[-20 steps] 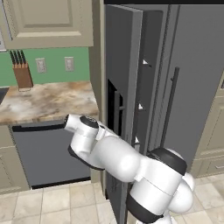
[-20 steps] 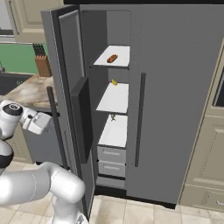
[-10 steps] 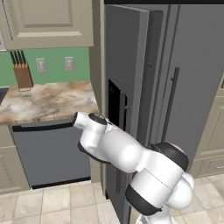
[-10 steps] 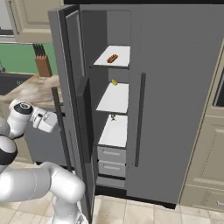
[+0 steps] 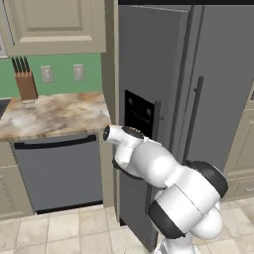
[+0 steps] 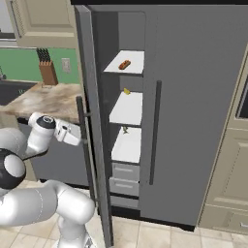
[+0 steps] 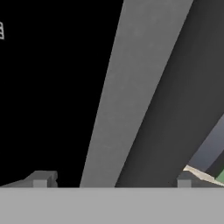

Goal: Store the hot dog in the freezer for long-term storage. Close the freezer door after placing the cooked food.

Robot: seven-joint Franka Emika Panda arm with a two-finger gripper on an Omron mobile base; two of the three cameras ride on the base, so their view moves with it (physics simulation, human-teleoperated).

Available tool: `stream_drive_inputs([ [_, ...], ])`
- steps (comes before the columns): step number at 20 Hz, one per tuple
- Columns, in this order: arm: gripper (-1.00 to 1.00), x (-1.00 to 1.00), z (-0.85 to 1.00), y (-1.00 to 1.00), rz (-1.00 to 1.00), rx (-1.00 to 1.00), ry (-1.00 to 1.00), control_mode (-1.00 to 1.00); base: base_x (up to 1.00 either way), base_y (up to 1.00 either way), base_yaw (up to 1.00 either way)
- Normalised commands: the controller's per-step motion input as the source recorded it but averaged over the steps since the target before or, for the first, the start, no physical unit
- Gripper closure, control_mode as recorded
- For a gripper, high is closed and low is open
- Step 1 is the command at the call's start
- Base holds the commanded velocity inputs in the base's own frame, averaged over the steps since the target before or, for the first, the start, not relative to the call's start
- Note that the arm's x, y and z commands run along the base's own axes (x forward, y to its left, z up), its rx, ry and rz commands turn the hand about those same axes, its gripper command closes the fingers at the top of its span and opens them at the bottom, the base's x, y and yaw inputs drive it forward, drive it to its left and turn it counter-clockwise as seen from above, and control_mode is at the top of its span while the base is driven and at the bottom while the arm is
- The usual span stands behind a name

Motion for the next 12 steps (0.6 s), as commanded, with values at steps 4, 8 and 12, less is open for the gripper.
stream_drive_inputs([
  [4,-1.0,0.13,0.0,-0.93,0.22,0.02,0.0,-1.0,0.0,0.0,0.0],
  [8,-1.0,0.16,0.0,-0.96,0.24,0.1,0.01,-1.0,0.0,0.0,0.0],
  [12,-1.0,0.15,0.02,-0.77,0.13,0.23,0.07,-1.0,0.0,0.0,0.0],
])
